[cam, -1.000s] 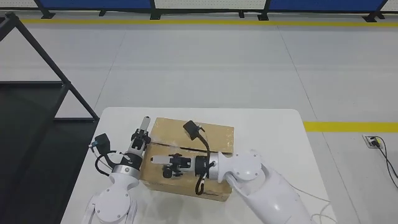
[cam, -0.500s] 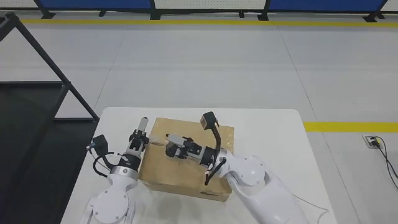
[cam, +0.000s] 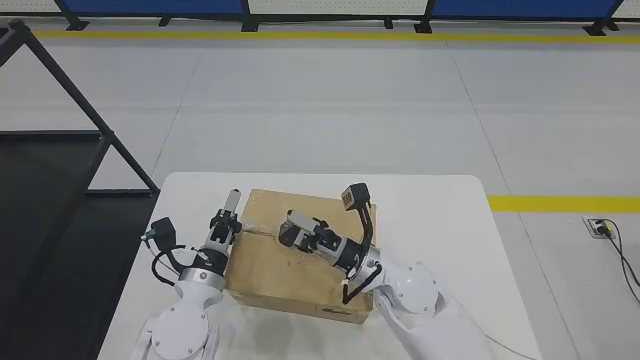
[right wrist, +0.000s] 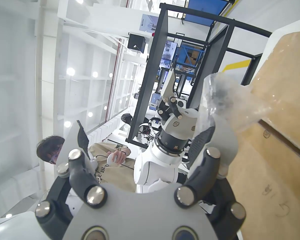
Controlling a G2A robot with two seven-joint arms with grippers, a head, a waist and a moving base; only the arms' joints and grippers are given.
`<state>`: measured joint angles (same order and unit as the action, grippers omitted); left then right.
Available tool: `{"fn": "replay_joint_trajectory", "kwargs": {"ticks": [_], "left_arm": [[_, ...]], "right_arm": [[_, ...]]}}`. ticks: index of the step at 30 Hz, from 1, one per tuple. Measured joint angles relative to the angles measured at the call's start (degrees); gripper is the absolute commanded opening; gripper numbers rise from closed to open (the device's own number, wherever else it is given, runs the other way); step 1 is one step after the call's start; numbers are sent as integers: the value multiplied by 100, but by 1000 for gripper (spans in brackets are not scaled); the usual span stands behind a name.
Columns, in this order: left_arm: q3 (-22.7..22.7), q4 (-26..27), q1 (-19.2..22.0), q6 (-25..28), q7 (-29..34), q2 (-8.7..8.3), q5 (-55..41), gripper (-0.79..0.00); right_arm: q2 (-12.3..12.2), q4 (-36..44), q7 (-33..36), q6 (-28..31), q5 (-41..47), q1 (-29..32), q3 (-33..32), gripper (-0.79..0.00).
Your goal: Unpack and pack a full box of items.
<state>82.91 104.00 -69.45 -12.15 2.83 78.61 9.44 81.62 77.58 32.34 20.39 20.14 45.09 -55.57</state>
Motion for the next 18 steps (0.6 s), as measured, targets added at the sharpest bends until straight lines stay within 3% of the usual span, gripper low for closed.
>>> {"fn": "replay_joint_trajectory", "kwargs": {"ticks": [18], "left_arm": [[-51, 18, -35, 0, 29, 5, 53, 0]], "right_arm": [[-115, 744, -568, 137, -357, 801, -667, 0]]}}
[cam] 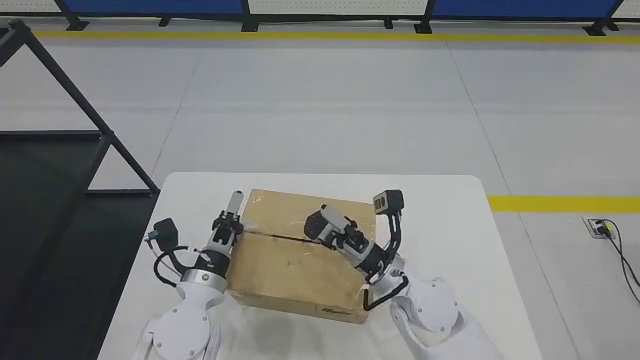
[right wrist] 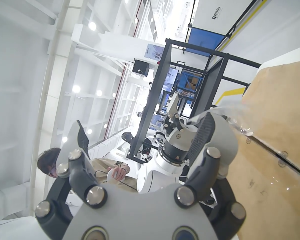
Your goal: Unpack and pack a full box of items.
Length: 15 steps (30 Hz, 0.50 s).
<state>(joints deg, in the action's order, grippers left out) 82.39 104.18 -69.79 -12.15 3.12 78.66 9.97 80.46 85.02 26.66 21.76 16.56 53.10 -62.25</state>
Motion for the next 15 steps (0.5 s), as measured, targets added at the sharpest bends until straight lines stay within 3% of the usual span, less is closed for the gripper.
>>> {"fn": "replay_joint_trajectory", "kwargs": {"ticks": [10, 15], "left_arm": [[-36, -7, 3, -4, 30, 4, 28, 0], [-23, 12, -8, -6, 33, 3, 45, 0]], "right_arm": [[-105, 600, -219, -122, -554, 473, -452, 0], [-221, 1042, 368, -1050, -1070, 461, -775, 0]]}}
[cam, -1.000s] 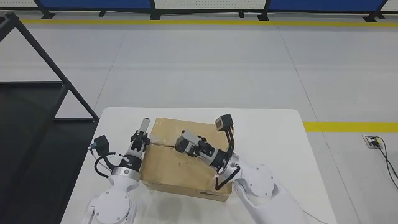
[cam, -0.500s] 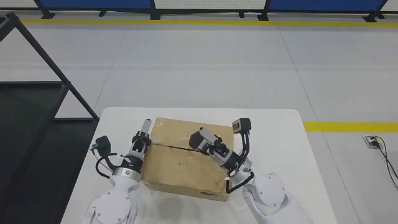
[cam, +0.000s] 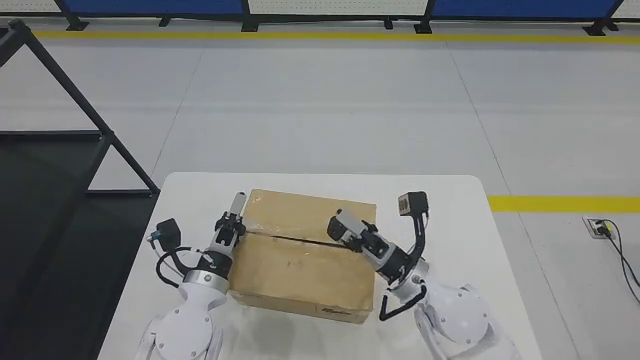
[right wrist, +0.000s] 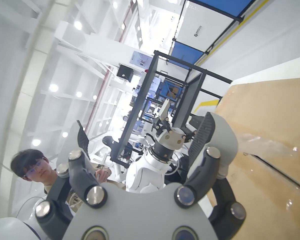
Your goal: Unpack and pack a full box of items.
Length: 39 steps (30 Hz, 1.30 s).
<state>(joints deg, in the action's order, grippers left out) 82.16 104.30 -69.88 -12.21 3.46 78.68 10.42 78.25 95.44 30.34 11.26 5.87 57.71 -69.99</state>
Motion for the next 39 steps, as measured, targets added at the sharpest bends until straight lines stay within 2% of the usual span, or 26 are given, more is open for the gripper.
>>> {"fn": "replay_joint_trajectory", "kwargs": {"ticks": [5, 8, 13, 20, 26, 28, 34, 39], "left_arm": [[41, 36, -24, 11, -14, -2, -23, 0], [52, 44, -37, 23, -24, 0, -43, 0], [45, 38, -34, 33, -30, 2, -57, 0], [-30, -33, 12, 43, -26, 12, -39, 0], [-56, -46, 22, 35, -30, 17, -40, 0], [-62, -42, 19, 33, -41, 19, -41, 0], [-65, 1, 7, 46, -69, 25, -65, 0], [-71, 42, 8, 58, -31, 25, -67, 0]], "right_arm": [[-136, 536, 824, -1057, -23, 16, -493, 0], [-198, 838, 1057, -1576, -173, 58, -703, 0], [-219, 1127, 1010, -1638, -423, -40, -600, 0], [-28, 116, 660, -2091, -300, -1222, 409, 0], [134, -602, 307, -2055, -361, -2134, 953, 0], [172, -785, 300, -2212, -398, -2336, 1077, 0], [291, -1432, 409, -3193, -475, -2934, 1435, 0], [333, -1748, 398, -3310, -435, -3093, 1470, 0]]}}
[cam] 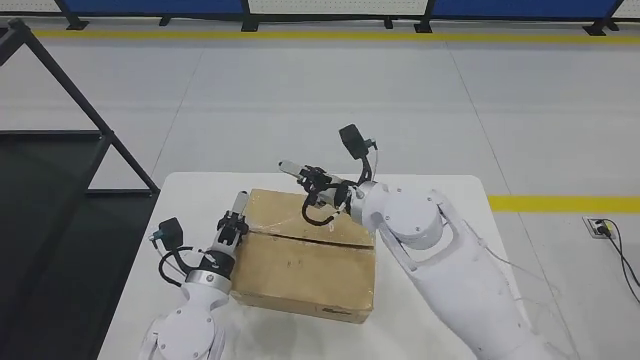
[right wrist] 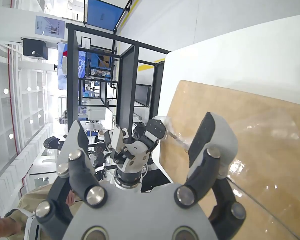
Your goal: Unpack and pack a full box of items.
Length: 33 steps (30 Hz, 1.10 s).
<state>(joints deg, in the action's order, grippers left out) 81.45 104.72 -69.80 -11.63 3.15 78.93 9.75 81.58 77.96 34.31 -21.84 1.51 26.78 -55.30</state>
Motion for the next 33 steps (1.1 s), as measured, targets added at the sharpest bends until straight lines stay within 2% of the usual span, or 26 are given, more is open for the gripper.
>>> {"fn": "replay_joint_trajectory", "kwargs": {"ticks": [4, 8, 11, 15, 22, 33], "left_arm": [[3, 14, 5, 5, 31, -1, 6, 0], [13, 22, 4, 4, 59, -4, 17, 0], [20, 23, 4, 3, 93, -6, 16, 0], [28, 20, 4, 12, 132, -8, 5, 0], [12, 27, 3, 45, 152, -5, -28, 0], [65, 513, -94, 20, 188, -15, -7, 0]], "right_arm": [[2, -32, 3, 220, 88, 35, -81, 0], [3, -82, 370, 310, 283, 36, -98, 0], [13, -316, 788, 90, 89, -199, 67, 0], [-13, -500, 721, 197, -271, -347, 33, 0], [-128, -482, 734, 410, -358, -74, -347, 0], [-175, 40, 860, 1186, -46, 407, -490, 0]]}}
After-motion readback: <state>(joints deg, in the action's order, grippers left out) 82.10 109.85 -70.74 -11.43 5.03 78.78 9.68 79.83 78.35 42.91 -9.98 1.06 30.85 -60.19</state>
